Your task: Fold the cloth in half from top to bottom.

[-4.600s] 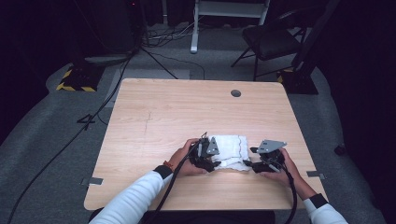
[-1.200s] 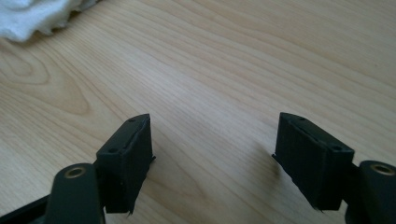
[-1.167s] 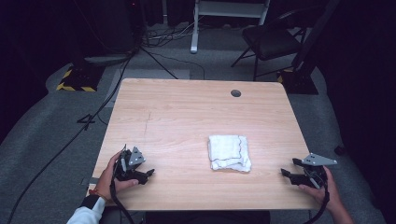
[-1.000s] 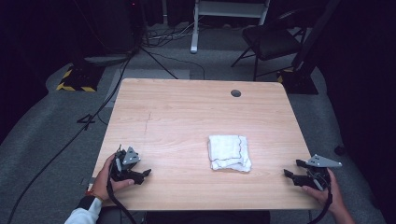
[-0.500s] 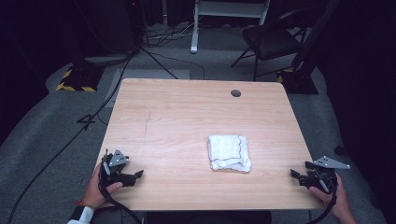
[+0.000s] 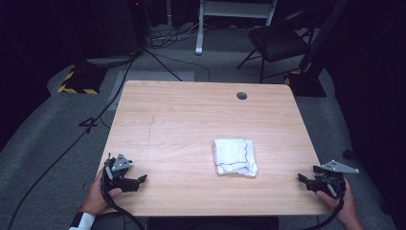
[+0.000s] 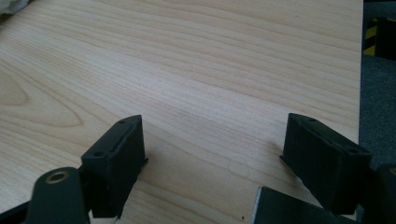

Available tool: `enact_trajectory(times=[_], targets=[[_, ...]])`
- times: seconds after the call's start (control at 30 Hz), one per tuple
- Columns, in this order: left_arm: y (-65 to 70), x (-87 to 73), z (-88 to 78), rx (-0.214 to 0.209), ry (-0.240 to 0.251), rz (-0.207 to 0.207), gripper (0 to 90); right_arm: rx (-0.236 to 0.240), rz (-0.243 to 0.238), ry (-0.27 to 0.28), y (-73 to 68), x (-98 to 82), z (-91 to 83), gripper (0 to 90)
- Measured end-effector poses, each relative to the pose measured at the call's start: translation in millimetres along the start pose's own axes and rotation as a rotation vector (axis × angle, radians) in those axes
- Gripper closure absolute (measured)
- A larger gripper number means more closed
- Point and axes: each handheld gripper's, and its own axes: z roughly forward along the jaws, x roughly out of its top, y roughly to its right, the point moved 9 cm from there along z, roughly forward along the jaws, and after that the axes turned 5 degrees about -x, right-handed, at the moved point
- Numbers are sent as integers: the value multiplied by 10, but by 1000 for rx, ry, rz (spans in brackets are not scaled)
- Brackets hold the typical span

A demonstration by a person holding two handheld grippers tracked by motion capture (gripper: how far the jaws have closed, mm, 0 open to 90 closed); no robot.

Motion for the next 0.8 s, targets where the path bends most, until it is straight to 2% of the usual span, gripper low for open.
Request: enact_trajectory(times=[0.23,0.8], targets=[[-12,6,0,8,0,-1,165,0,-1,0,0,0,1,211],[-13,6,0,-2,2,-5,165,0,-1,0,1,0,0,211]])
